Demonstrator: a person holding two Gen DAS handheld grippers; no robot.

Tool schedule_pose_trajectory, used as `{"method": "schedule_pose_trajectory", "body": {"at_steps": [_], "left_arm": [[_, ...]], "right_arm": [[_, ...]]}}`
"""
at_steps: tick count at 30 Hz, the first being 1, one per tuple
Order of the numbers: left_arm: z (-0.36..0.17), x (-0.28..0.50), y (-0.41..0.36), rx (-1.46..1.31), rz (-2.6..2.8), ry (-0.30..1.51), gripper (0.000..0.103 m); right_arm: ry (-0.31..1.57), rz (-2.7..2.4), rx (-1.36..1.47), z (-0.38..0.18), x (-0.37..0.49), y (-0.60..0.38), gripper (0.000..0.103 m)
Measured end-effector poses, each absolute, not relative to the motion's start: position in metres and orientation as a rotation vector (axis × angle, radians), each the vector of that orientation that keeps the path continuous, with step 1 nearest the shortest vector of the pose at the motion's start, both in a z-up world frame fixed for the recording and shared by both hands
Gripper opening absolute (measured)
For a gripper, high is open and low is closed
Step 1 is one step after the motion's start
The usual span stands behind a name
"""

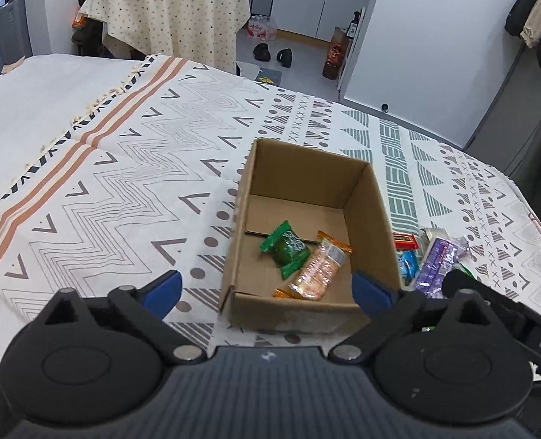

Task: Organize snacks
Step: 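Withdraw both grippers from the box back toward the snack pile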

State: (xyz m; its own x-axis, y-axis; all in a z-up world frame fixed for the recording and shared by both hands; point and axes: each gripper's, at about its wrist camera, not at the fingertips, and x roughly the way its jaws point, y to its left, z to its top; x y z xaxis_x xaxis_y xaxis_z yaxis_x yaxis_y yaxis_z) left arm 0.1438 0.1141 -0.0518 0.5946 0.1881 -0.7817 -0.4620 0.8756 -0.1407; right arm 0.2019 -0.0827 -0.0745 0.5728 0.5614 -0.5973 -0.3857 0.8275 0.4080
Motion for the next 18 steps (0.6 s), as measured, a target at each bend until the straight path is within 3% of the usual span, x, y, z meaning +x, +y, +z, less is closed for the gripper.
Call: {"method": "schedule_pose_trajectory", "body": {"at_steps": [7,18], "left_arm": [[-0.041,0.143,0.084,-0.315,0.353,0.849,0.103],[-0.037,0.146,0.039,-0.303,0.300,0.851,0.103]], "right_arm": [[0.791,0.551,0.287,-0.063,0.201,-0.116,0.103],[0.807,0.465,0.346,-0.068,0.204,-0.169,0.103]]}}
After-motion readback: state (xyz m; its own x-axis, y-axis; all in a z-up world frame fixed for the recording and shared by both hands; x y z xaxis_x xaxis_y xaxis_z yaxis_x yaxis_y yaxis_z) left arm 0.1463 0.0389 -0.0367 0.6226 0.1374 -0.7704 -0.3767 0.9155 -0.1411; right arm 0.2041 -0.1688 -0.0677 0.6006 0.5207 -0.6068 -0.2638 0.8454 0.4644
